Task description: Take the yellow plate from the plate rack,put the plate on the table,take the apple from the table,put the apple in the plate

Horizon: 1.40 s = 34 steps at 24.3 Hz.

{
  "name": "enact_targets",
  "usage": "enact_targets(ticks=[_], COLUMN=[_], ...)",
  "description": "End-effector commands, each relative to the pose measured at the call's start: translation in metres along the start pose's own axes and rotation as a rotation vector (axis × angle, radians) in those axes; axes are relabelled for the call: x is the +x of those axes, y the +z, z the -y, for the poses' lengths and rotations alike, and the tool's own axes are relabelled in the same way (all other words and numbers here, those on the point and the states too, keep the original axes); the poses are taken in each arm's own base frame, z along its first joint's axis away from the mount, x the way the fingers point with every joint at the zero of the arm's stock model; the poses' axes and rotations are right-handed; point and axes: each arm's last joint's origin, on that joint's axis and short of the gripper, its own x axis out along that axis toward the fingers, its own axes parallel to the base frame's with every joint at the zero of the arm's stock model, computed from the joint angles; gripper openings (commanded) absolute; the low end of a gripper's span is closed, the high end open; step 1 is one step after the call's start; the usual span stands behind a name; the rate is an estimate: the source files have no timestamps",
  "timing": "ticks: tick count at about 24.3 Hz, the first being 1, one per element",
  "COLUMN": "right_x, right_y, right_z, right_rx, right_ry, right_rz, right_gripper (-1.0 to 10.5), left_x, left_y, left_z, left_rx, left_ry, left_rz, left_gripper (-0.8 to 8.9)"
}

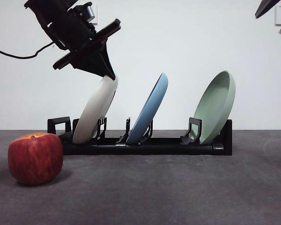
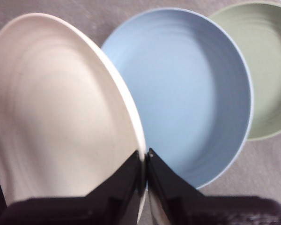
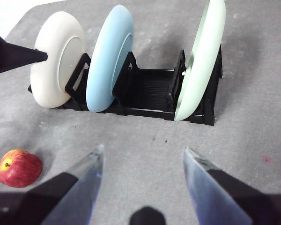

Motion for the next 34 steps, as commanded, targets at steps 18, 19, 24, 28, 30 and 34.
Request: enact_targets(ticks=[18, 19, 24, 28, 30, 34], right_x=[-0.052, -0.057, -0.071, -0.082, -0.087, -0.095], right_y=[0.085, 0.093, 0.119, 0.134, 0.14, 0.147], right_z=[-0.028, -0.031, -0.039, -0.045, -0.047, -0.051], right_rx=[-0.121, -0.129, -0.153, -0.158, -0.171, -0.191], right_ry=[0.03, 0.032, 0.042, 0.044, 0.043, 0.042], right_rz=[0.332, 0.355, 0.419, 0.429, 0.437, 0.461], right_gripper=[2.8, 2.8, 2.8, 2.8, 2.8, 2.8], left_x=[-0.159, -0.157, -0.145, -0.124, -0.108, -0.077], left_y=[-0.001, -0.011, -0.045, -0.078, -0.097, -0.134], left_z=[0.143, 0.154, 0.191, 0.205, 0.206, 0.204], left_rx=[0.482, 0.524, 0.63, 0.667, 0.675, 0.667], left_ry=[-0.139, -0.106, -0.085, -0.031, 0.0, -0.013], left_rz=[-0.125, -0.153, -0.185, -0.207, -0.218, -0.233], left_gripper=[-0.08, -0.08, -0.08, -0.08, -0.08, -0.08])
